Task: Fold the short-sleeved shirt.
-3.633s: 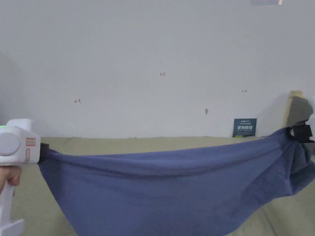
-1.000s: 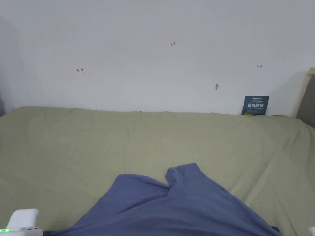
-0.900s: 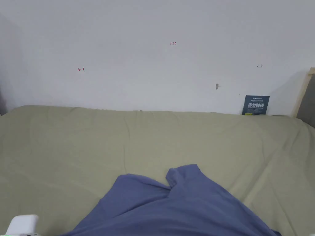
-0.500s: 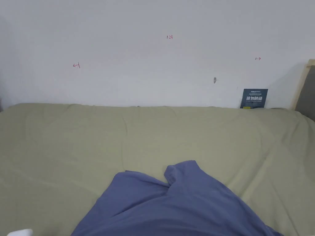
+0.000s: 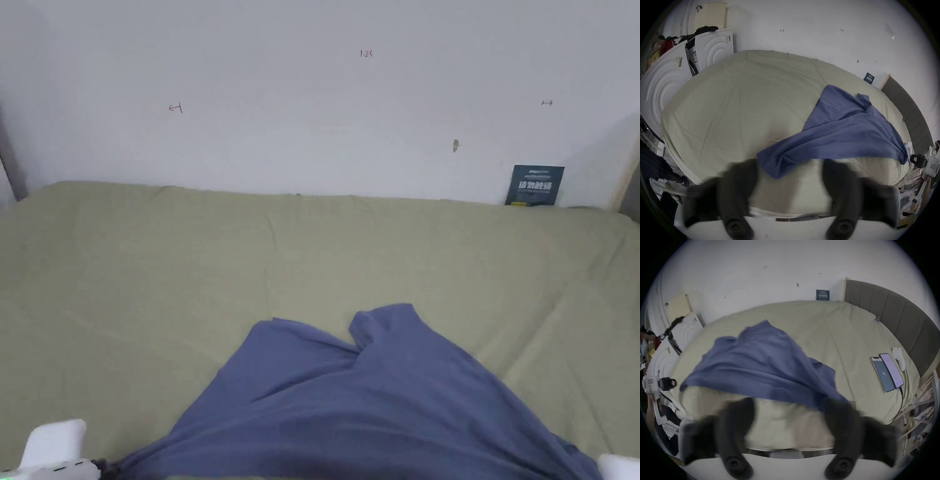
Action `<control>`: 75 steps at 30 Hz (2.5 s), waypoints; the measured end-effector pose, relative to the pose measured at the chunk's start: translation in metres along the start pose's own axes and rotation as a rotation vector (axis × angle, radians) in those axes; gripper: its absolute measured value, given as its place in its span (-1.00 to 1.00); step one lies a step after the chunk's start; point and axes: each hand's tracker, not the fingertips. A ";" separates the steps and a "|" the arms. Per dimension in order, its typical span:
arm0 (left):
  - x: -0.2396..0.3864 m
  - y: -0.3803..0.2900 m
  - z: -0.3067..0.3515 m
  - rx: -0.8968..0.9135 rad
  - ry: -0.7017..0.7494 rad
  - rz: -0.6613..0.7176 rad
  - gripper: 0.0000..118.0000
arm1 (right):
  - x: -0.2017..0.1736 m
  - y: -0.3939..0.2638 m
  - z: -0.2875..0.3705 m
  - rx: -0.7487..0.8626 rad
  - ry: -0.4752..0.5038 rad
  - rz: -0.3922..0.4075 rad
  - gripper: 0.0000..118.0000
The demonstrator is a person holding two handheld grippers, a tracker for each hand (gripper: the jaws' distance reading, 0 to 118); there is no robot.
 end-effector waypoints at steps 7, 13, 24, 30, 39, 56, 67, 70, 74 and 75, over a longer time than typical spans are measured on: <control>-0.015 -0.017 0.005 -0.014 0.037 0.000 -1.00 | -0.033 -0.022 0.010 0.068 0.018 0.050 -0.99; -0.036 -0.020 -0.007 -0.051 0.070 0.035 -1.00 | -0.042 -0.030 0.007 0.027 0.054 0.066 -0.99; -0.050 0.014 -0.072 -0.168 0.048 0.026 0.97 | -0.046 -0.022 -0.009 -0.016 0.067 0.094 -0.99; -0.032 0.020 -0.097 -0.203 0.072 -0.055 0.95 | -0.048 -0.022 -0.018 -0.035 0.069 0.099 -0.99; -0.022 0.024 -0.080 -0.163 -0.005 -0.094 -1.00 | -0.045 -0.032 -0.025 -0.078 0.104 0.073 -0.99; -0.013 0.021 -0.084 -0.177 0.051 -0.093 -1.00 | -0.003 0.067 -0.089 -0.054 0.022 0.050 -0.48; -0.015 0.025 -0.086 -0.206 0.031 -0.078 -1.00 | 0.021 0.208 -0.267 -0.260 -0.064 0.189 0.97; -0.016 0.026 -0.086 -0.209 0.027 -0.070 -1.00 | 0.019 0.215 -0.303 -0.347 -0.053 0.214 0.96; -0.016 0.026 -0.087 -0.212 0.022 -0.080 -1.00 | 0.011 0.209 -0.328 -0.409 -0.077 0.295 0.82; -0.016 0.026 -0.088 -0.215 0.022 -0.081 -1.00 | 0.010 0.207 -0.329 -0.408 -0.066 0.301 0.80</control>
